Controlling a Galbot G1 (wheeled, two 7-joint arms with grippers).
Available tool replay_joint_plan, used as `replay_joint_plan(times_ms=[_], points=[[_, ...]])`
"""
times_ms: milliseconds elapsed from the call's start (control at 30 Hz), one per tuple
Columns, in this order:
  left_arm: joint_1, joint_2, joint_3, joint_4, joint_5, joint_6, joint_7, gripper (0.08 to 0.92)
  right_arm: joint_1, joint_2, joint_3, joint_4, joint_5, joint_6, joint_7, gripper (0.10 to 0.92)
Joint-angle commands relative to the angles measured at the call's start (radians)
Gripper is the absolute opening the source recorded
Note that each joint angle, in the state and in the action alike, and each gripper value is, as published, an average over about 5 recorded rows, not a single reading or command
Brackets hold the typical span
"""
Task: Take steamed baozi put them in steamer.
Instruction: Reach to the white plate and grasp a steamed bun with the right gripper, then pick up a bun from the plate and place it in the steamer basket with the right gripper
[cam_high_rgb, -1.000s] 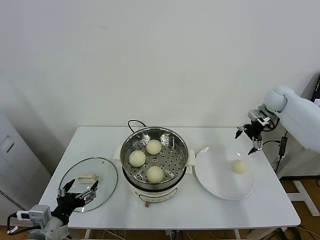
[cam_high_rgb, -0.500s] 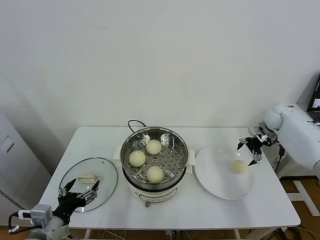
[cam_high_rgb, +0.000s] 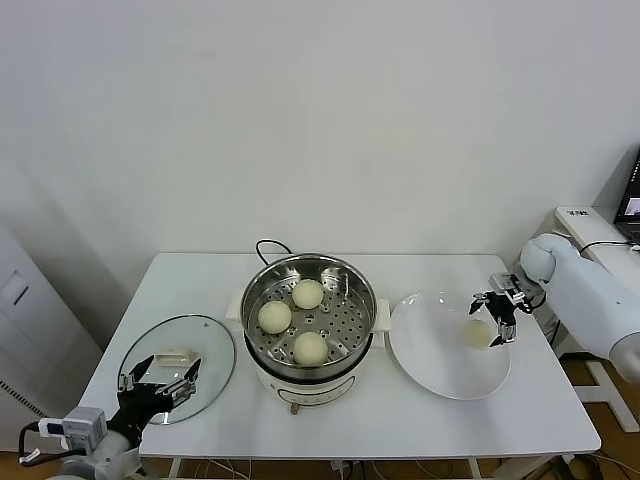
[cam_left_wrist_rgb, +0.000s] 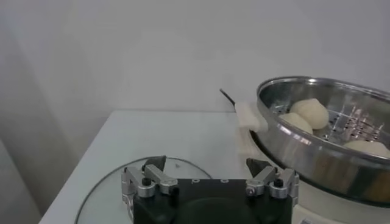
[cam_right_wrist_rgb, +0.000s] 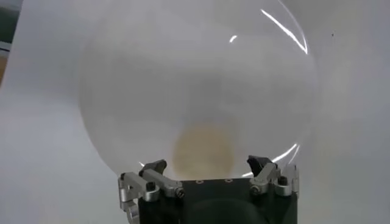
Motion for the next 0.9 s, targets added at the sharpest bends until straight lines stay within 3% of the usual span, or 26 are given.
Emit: replay_joint_plan(times_ms=[33, 433, 567, 900], points=[[-0.003, 0.002, 0.002, 0.000, 0.003, 0.001, -0.001, 0.823, -0.035, 0.018, 0.047, -0.032, -0.045, 0.002, 0.027, 0.791], [-0.009, 0.000, 0.006, 0.000, 0.006, 0.003, -0.005, 0.823, -0.036, 0.036, 0.081, -0.066, -0.053, -0.016, 0.008, 0.456], [-0.008, -0.002, 0.006, 0.000, 0.006, 0.005, -0.008, 0.823, -0.006, 0.011, 0.002, -0.006, 0.020, -0.047, -0.006, 0.361], [-0.010, -0.007, 0.011, 0.000, 0.011, 0.009, -0.015, 0.823, 0.348, -0.211, -0.503, 0.373, 0.430, -0.264, -0.029, 0.345]])
